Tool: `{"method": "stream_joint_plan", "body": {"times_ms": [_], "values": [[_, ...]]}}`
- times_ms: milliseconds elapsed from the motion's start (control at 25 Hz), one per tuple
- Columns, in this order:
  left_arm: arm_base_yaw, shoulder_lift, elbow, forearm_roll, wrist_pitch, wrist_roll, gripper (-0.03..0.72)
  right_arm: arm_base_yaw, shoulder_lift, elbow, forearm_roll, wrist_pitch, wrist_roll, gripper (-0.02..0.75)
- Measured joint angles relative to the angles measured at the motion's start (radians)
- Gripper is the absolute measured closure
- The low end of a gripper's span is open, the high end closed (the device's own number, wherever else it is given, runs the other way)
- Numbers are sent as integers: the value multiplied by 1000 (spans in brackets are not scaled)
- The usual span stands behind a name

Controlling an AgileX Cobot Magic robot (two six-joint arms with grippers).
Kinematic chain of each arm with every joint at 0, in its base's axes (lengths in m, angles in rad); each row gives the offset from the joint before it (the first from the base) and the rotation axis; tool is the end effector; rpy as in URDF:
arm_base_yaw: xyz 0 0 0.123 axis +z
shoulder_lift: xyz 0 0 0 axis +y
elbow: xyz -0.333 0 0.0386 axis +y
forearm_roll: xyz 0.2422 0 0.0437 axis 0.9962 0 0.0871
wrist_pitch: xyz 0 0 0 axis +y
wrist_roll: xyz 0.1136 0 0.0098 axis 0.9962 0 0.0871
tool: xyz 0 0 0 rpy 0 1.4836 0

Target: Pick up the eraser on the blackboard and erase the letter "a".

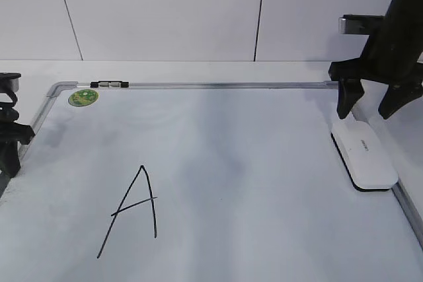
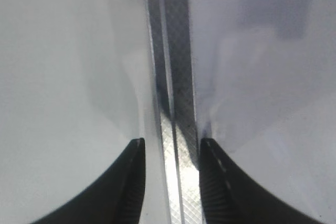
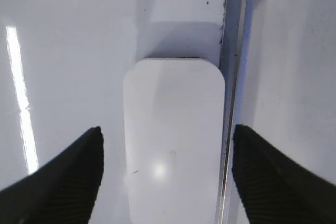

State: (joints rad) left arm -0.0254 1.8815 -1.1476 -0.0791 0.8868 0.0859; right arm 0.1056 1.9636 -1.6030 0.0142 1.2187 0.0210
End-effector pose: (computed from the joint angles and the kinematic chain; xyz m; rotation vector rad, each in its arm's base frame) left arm 0.3517 -0.0159 0.1848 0.0968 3.0995 -0.0947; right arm 0.4115 0.0451 0.2576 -0.1229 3.0613 0.0283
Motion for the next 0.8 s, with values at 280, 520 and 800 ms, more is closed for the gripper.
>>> {"method": "stream_joint_plan", "body": {"times_ms": [280,520,800], "values": [[0,-47,-72,0,103,2,421,0,0,0,0,0,2,157],[0,-113,-106,0,239,2,421,0,0,0,9,0,2,157],[0,-165,-107,32,320,2,421,0,-51,22,35,2,2,157]]}}
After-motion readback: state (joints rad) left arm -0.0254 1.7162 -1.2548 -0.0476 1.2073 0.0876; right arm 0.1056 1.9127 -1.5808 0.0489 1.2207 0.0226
